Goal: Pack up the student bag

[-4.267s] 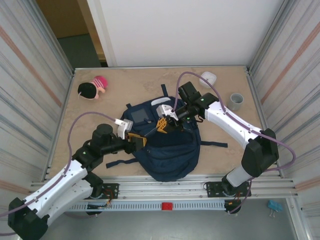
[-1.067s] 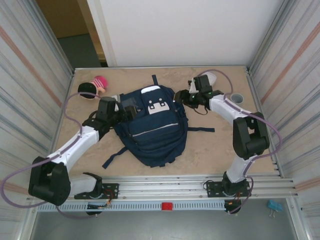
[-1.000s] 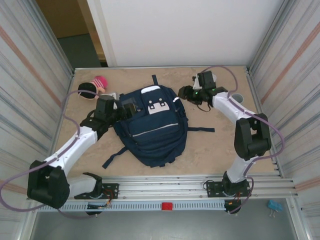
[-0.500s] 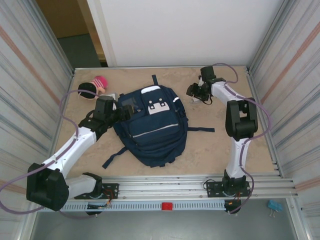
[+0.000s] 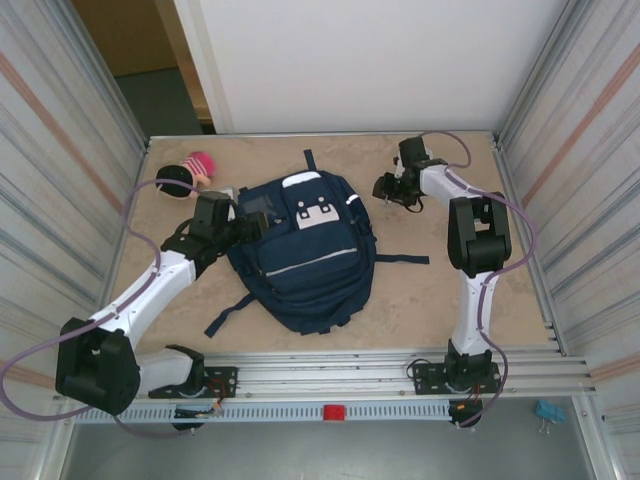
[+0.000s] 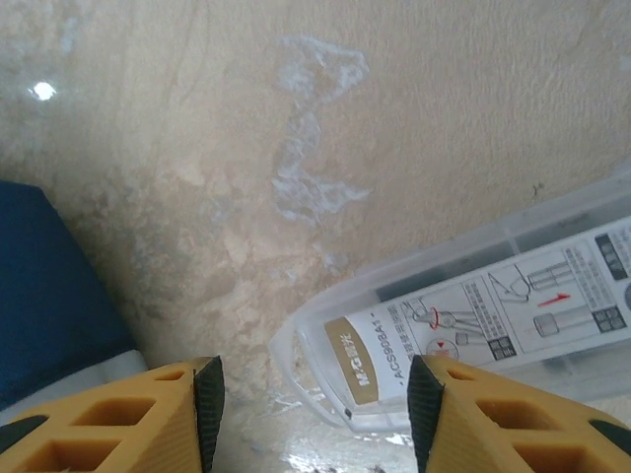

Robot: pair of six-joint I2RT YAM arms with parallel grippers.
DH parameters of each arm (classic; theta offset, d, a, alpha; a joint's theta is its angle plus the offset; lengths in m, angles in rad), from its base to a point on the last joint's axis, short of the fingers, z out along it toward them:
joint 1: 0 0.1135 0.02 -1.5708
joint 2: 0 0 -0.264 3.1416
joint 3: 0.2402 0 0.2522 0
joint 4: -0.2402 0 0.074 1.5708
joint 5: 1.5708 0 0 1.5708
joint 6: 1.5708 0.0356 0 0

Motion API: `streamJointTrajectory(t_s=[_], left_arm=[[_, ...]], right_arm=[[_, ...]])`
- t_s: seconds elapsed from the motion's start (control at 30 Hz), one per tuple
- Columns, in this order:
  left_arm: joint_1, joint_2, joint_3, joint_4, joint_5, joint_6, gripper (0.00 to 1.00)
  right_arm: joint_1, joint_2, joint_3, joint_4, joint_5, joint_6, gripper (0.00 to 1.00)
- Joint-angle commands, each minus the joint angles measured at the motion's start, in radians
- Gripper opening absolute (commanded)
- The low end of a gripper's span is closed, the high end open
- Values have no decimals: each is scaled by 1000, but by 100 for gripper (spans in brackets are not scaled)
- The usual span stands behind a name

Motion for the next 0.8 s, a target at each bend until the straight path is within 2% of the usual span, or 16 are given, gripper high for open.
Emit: streamJointTrajectory(t_s=[0.0,0.27,0.4,0.6,0.77], left_arm=[[5,-3,19,1,9,-3,83],[4,-51,0,-6,13,-9,83],[4,-74,-8,-12,12,-11,83],[4,-83,-14,-5,9,-9,83],[4,-84,0,-16,-1,4,83]], right_arm=[[3,-46,-49,-48,20,-48,53],[3,-177,-149,-106,85,-68,54],[-3,-218,-134,-166,183,-17,57],[-19,-139,-26,-207,215,161,65],[-3,-46,77,-219,224,243,69]])
